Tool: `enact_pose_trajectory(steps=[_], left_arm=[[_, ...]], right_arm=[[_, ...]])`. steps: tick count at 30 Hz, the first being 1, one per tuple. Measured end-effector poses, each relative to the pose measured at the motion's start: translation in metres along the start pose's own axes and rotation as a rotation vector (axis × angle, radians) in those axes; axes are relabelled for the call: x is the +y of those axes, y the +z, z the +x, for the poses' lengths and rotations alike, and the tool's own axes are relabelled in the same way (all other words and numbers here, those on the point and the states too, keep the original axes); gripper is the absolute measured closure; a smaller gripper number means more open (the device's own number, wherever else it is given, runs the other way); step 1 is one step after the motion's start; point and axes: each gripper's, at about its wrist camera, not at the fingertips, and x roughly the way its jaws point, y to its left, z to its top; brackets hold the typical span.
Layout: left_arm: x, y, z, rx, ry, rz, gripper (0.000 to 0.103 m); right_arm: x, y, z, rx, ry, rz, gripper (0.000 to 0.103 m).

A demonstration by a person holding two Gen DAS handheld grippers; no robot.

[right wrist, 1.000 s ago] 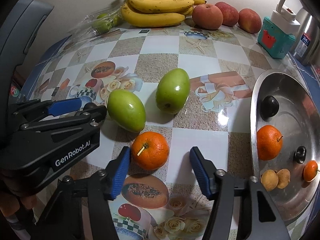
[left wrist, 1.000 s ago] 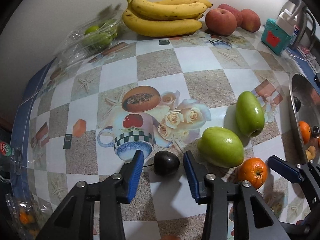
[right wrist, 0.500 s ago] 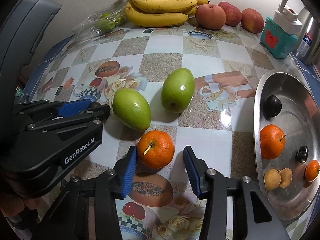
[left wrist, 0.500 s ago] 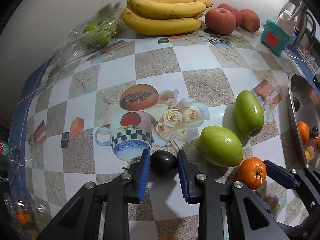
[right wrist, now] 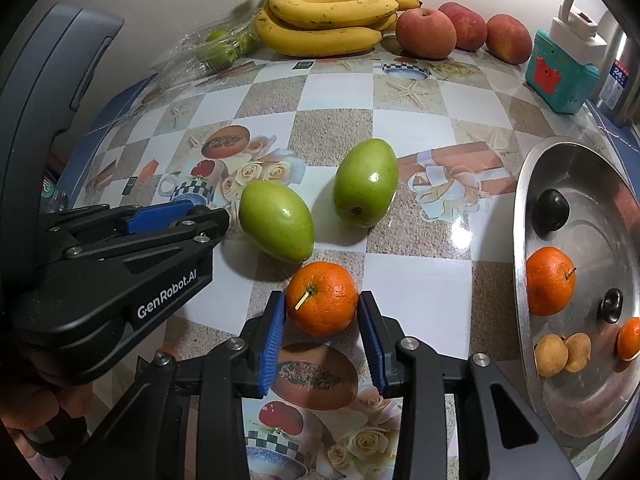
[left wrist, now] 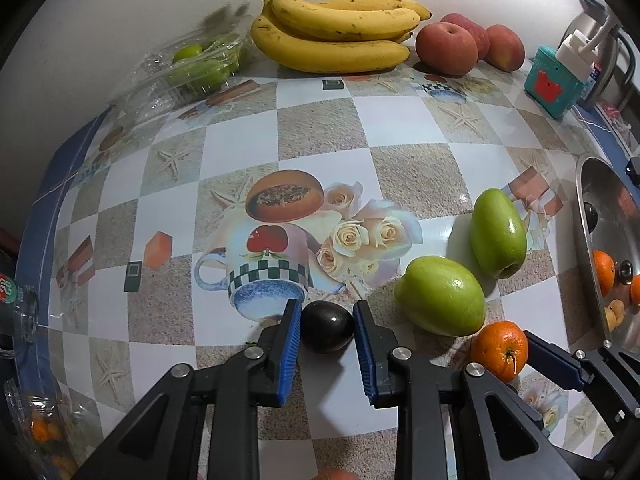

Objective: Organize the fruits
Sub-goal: 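Close the left tool on the dark plum while the right tool grasps the tangerine, then carry the plum in the left tool over the steel basin while the right tool carries its tangerine there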

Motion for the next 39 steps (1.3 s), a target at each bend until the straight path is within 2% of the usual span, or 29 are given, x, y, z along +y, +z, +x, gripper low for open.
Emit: enact_pose_trajectory(steps=[11,24,29,39], left_arm=[[0.003,0.001,-0.009,-0.008,-0.012,-0.021,0.075],[0.018,0.011,-0.048,-0.085,0.011,-0.09,0.075],[0.024,0.011,-0.061,-0.107,0.02,-0.124,0.075],[0.037,0.009,-0.061,-0.091,0.057,-0.212,0.075]], right_arm=[[0.0,0.0,-0.012,-0.015,0.034,0.02,0.065],[-0.019,0.009,-0.056,-0.11,0.064,0.1,0.065],[-0.029,0.01,-0.059,-0.108,0.066,0.133,0.065],[-0.066,0.008,-0.068,-0.111,0.0,0.217,0.065]])
